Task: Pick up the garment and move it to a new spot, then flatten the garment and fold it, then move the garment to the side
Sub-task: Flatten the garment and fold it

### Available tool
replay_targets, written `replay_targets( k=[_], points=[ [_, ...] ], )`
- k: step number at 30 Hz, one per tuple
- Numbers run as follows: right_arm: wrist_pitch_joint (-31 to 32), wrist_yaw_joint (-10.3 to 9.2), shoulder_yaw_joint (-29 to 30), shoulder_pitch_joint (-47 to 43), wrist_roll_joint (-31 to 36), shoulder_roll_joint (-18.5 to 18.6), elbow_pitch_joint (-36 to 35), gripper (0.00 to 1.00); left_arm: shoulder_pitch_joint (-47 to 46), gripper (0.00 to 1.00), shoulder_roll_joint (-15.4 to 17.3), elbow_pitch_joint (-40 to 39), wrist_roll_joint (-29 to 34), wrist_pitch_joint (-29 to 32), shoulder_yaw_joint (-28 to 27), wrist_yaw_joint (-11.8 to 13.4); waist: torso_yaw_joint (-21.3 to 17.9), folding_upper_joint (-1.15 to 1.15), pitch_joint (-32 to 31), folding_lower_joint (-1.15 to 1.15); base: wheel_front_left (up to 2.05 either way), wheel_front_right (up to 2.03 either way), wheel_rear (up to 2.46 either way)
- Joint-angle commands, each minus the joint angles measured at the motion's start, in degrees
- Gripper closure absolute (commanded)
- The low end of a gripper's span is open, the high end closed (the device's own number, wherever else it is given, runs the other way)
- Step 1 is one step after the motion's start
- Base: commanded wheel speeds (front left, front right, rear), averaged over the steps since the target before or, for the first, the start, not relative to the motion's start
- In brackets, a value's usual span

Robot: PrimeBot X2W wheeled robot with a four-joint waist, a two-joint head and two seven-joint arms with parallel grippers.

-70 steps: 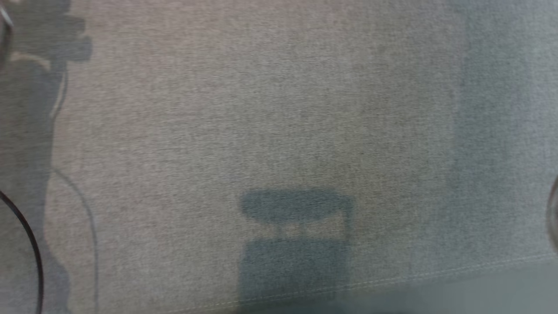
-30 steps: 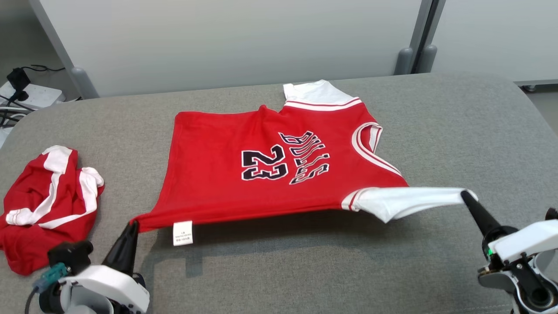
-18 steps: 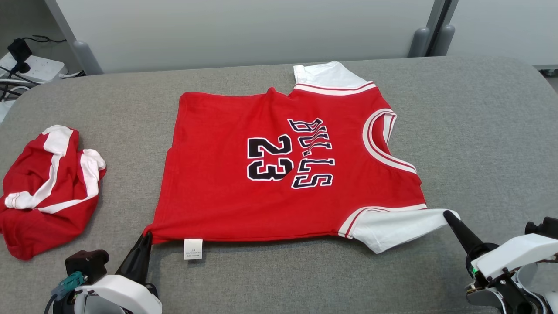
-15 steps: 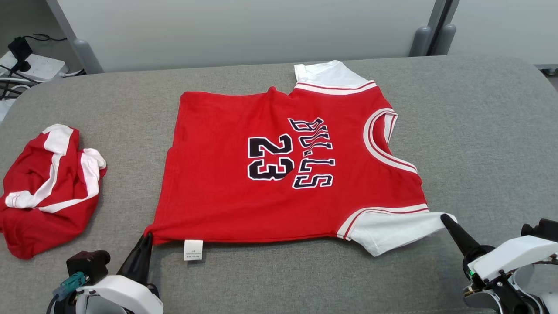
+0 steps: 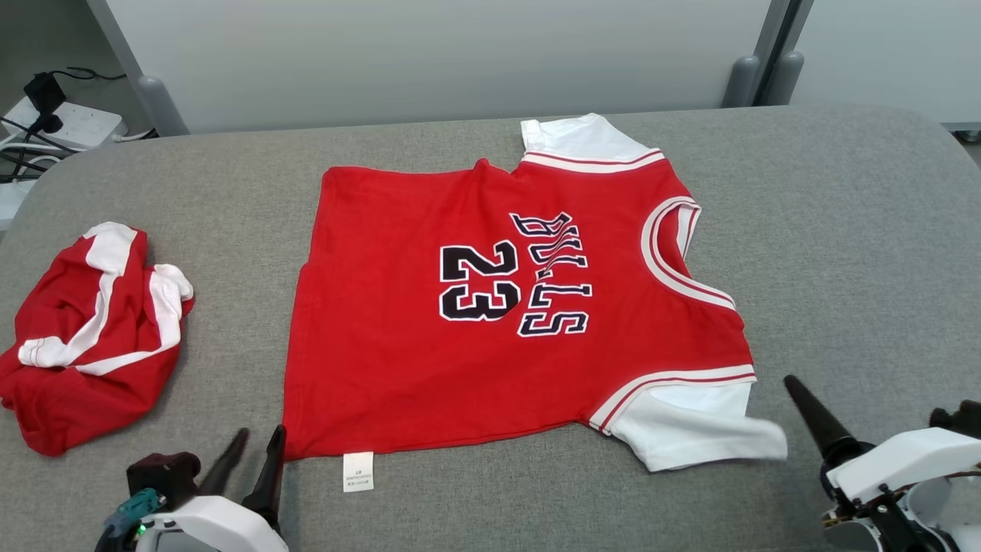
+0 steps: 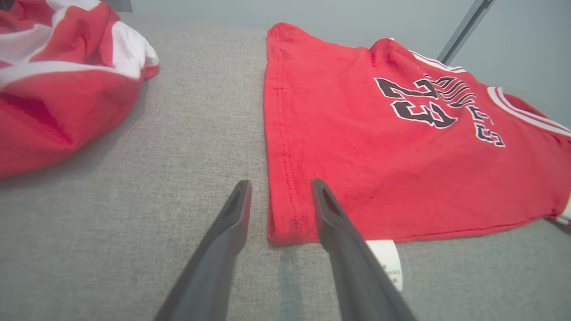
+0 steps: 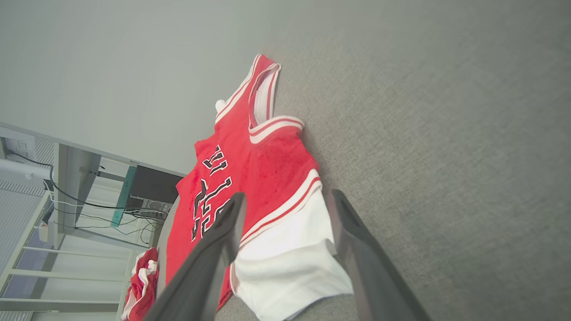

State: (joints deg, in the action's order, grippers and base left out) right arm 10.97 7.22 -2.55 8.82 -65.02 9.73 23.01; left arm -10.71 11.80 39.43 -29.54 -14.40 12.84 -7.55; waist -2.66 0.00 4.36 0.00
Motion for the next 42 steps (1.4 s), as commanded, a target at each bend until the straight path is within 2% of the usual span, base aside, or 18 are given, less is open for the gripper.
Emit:
replay_targets(
  k=[1, 6, 12, 16, 23, 29, 42],
  points=[
    [-1.4, 0.26, -0.6, 1.0, 0.9, 1.6, -1.4, 0.00, -0.3, 0.00, 1.6, -1.2, 1.2, -0.6, -2.8, 0.1, 0.0, 0.00, -0.1, 0.00, 0.00, 0.00, 0.00],
    [-9.3, 0.26, 1.5, 2.2, 5.1, 3.1, -1.1, 0.00, 0.7, 0.00, 0.8, -4.7, 5.9, -0.6, -8.1, 1.4, 0.2, 0.00, -1.0, 0.00, 0.00, 0.00, 0.00],
    [-20.5, 0.26, 1.3, 3.4, 14.3, 3.8, -0.2, 0.00, 3.2, 0.00, -1.6, -10.6, 11.5, -0.6, -13.6, 3.1, 0.6, 0.00, -2.5, 0.00, 0.00, 0.00, 0.00],
    [-24.6, 0.26, 1.1, 4.0, 21.2, 3.7, -0.2, 0.00, 4.7, 0.00, -3.3, -12.9, 14.2, -0.6, -16.1, 3.1, 0.6, 0.00, -3.8, 0.00, 0.00, 0.00, 0.00],
    [-25.9, 0.26, 2.0, 3.3, 31.8, 2.4, -2.0, 0.00, 6.5, 0.00, -5.3, -16.9, 18.8, -0.6, -18.7, 2.6, 0.9, 0.00, -5.1, 0.00, 0.00, 0.00, 0.00],
    [-25.9, 0.26, 3.2, 0.3, 39.9, 0.1, -6.3, 0.00, 8.8, 0.00, -6.8, -19.9, 21.3, -0.6, -20.5, 2.4, 1.1, 0.00, -6.1, 0.00, 0.00, 0.00, 0.00],
    [-26.0, 0.26, 0.8, -5.2, 50.9, -2.0, -9.9, 0.00, 12.9, 0.00, -8.4, -24.3, 24.4, -0.6, -21.9, 2.8, 1.5, 0.00, -7.5, 0.00, 0.00, 0.00, 0.00]
  ],
)
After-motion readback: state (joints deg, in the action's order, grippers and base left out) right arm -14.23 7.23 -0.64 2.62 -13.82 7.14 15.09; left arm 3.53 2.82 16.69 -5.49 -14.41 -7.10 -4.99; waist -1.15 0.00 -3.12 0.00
